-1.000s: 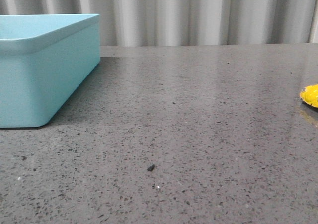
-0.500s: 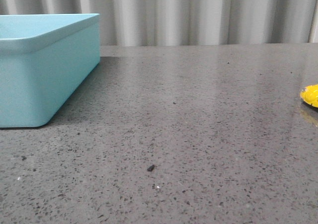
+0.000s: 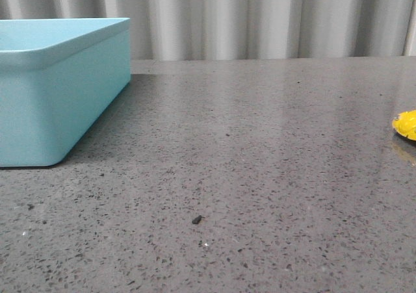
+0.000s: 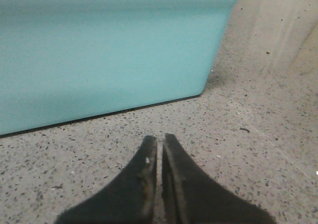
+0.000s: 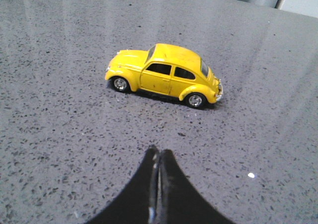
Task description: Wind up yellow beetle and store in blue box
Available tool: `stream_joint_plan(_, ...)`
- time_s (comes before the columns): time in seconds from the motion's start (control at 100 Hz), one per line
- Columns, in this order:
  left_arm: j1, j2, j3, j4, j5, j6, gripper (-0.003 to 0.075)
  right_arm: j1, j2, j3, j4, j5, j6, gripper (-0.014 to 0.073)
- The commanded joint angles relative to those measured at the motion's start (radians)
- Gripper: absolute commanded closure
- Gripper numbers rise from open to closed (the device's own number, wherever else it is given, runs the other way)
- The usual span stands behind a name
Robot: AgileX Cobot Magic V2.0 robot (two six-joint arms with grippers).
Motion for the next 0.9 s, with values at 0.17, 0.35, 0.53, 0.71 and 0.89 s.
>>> stream_joint_plan(0.17, 0.008, -0.033, 0.024, 0.099, -0.075, -0.007, 0.0741, -0.004, -0.018, 0.027, 0.000, -0.028, -0.009, 0.0646)
stream_joint_plan(0.35, 0.008, -0.033, 0.024, 0.099, -0.075, -0.007, 0.0741, -0.004, -0.018, 0.027, 0.000, -0.159, -0.009, 0.0646)
stream_joint_plan(0.53, 0.008, -0.033, 0.024, 0.115, -0.091, -0.005, 0.0741, -0.004, -0.018, 0.027, 0.031, -0.478, -0.009, 0.0646)
stream_joint_plan(0.71, 0.008, -0.033, 0.024, -0.152, -0.281, -0.005, 0.0741, -0.005, -0.018, 0.027, 0.155, -0.565, 0.018, 0.0646)
stream_joint_plan(0.89, 0.008, -0.033, 0.024, -0.673, -0.498, -0.005, 0.0741, -0.005, -0.018, 0.023, 0.405, -0.486, 0.018, 0.0646)
